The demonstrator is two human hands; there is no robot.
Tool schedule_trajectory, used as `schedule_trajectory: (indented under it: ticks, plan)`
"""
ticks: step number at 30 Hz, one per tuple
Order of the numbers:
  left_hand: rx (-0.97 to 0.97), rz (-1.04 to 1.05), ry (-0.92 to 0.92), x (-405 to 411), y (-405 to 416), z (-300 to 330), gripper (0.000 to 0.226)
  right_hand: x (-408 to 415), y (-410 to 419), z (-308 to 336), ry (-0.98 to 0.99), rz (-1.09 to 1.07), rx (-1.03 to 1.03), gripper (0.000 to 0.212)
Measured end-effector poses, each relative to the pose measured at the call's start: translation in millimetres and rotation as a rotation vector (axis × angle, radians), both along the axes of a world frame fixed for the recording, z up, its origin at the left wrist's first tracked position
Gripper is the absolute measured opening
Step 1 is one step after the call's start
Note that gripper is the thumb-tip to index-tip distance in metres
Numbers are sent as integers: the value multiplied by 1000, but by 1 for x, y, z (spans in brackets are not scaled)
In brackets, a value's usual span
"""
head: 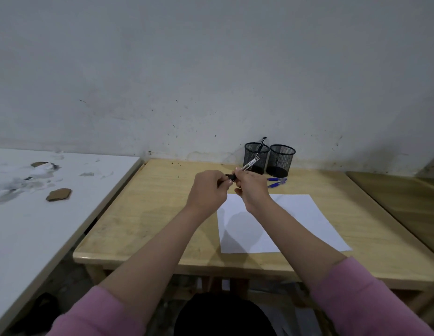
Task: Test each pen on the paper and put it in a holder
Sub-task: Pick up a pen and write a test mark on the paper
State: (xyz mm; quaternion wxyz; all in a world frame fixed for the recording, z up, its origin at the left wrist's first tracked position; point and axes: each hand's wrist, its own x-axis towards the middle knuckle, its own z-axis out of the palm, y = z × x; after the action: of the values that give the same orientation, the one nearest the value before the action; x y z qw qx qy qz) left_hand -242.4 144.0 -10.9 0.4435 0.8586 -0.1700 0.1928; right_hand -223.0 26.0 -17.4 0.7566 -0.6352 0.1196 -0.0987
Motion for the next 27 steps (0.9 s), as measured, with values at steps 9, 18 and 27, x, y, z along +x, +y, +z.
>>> schedule_trajectory:
  ticks: [9,18,27]
  plan:
    - [-54,76,102,27,-2,-10,20,58,-9,-6,116,-70,55,21]
    - [-39,237,227,33,50,-71,6,47,-105,5,-36,-120,-51,20]
    - [261,354,255,56,39,-88,43,47,-46,-43,47,19,20,16]
